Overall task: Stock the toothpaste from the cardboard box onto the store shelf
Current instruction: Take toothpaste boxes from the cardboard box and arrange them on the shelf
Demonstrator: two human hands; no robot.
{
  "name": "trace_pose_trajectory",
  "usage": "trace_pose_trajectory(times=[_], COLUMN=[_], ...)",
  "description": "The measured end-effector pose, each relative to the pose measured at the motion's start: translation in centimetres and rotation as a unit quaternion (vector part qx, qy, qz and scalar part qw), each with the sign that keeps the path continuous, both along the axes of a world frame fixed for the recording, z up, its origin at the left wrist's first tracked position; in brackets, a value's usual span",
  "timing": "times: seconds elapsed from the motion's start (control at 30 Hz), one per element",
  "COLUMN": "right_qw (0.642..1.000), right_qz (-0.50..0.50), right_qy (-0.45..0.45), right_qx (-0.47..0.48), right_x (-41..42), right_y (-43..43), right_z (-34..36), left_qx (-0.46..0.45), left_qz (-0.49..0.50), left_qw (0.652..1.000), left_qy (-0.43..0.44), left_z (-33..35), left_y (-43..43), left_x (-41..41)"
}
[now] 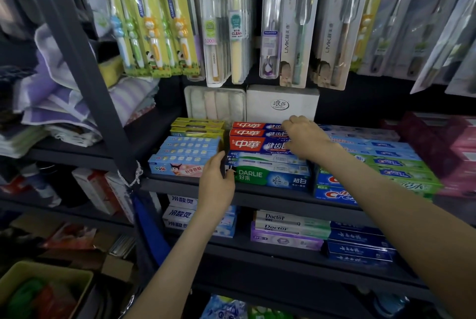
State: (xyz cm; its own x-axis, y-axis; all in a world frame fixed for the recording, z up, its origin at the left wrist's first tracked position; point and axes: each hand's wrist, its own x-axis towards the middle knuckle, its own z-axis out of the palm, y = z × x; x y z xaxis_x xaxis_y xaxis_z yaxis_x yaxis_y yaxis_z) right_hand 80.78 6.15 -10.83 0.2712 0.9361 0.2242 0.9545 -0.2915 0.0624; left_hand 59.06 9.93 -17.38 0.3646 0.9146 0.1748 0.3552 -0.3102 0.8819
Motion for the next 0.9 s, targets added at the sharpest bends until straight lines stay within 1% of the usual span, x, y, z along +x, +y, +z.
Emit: trace_pose_trajectory(times=[0.1,0.2,0.3,0.4,0.5,0.63,0.73,0.8,0.9], right_qw=[1.000,0.999,0.988,0.971,0.969,0.979,0.981,0.982,0.980], right_qz=[-0.012,0.006,0.062,0.115,0.116,0.036,-0.026,-0.066,-0.140], right_qy=[0.007,0.001,0.030,0.045,0.047,0.018,-0.007,-0.019,-0.011], right_qx=[0.008,0.053,0.141,0.204,0.215,0.201,0.191,0.178,0.140], right_x=[-0.1,-1.1,-2.8,-3.8,-2.4,2.8,7.1,9.8,13.4], right_y=[-0.3,-2.0,-5.7,-11.9,-20.5,-35.5,-48.7,-57.4,-69.4], right_z=[-0.3,-0.2,0.8,1.7,2.9,4.9,5.7,5.9,6.4], left_qx=[-0.001,0.023,0.100,0.159,0.192,0.235,0.242,0.251,0.277], left_qz=[0.001,-0.006,-0.033,-0.079,-0.154,-0.240,-0.300,-0.342,-0.388], left_qw=[1.000,1.000,0.994,0.983,0.968,0.941,0.922,0.904,0.878], left_qy=[0.001,0.007,0.037,0.052,0.053,0.052,0.038,0.045,0.055], left_z=[-0.2,0.5,1.7,3.6,5.8,8.1,9.1,9.6,10.7], left_y=[0.0,-2.0,-5.5,-10.7,-17.8,-30.1,-41.2,-48.5,-58.7], left_x=[-0.2,0.0,0.5,2.3,5.8,12.5,17.9,21.7,27.2])
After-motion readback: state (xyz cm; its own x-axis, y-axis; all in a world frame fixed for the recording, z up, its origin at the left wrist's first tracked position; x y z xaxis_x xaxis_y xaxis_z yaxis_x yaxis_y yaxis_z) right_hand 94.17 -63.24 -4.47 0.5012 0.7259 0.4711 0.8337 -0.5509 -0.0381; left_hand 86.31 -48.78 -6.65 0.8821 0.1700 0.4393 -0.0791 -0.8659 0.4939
